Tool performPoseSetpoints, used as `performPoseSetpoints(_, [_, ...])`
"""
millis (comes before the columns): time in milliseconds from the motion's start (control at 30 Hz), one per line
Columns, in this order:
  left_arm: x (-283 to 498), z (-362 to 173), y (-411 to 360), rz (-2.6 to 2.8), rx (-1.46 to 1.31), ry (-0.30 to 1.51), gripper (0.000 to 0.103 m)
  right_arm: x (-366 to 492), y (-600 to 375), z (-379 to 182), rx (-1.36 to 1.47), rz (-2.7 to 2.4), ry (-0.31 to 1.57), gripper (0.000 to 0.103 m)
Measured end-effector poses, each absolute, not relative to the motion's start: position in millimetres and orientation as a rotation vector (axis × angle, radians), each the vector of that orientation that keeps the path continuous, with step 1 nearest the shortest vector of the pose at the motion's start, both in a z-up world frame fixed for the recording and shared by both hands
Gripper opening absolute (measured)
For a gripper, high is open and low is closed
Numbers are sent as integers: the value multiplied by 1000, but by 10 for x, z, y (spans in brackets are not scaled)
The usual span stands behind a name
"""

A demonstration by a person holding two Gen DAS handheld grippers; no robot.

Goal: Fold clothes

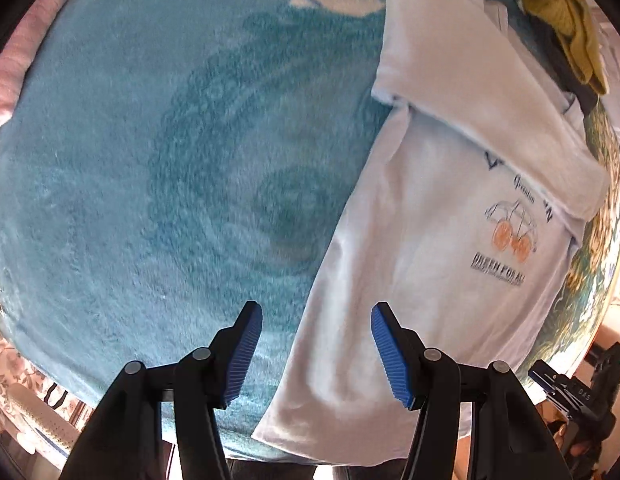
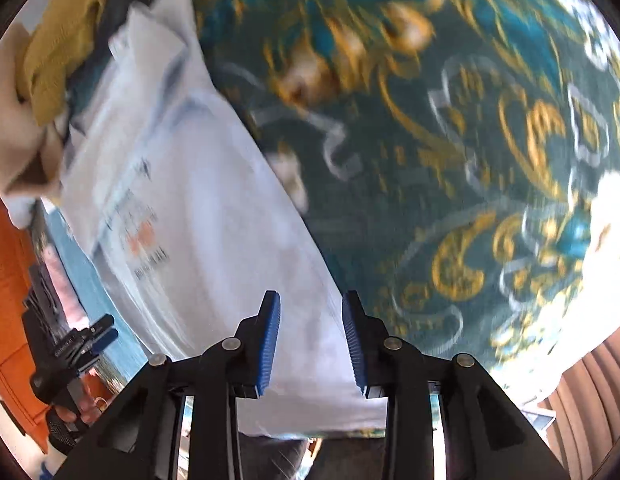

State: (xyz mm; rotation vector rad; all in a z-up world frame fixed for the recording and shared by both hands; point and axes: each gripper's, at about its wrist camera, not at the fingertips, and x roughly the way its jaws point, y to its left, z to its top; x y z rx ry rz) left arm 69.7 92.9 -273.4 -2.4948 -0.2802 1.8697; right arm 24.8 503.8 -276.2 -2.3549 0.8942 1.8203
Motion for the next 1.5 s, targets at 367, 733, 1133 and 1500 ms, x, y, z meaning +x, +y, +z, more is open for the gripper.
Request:
performPoseSetpoints(367, [1326, -2901, 1286, 1805, -2435, -79, 60, 966, 4932, -3141, -2386, 1743, 892, 42])
performPoseSetpoints(733, [1629, -2811, 1687, 1758, -2425, -14, 2, 1213, 4708, -3093, -2325, 1811, 918, 11])
performPoseSetpoints(1133, [271, -2099, 1181, 1977, -2129, -459, 5, 628, 5100, -2558, -2075, 2036, 1208, 4])
performPoseSetpoints(1500, [-47, -2172, 95, 2040, -2166, -536, 56, -48, 5449, -2393, -1978, 2086, 1174, 45])
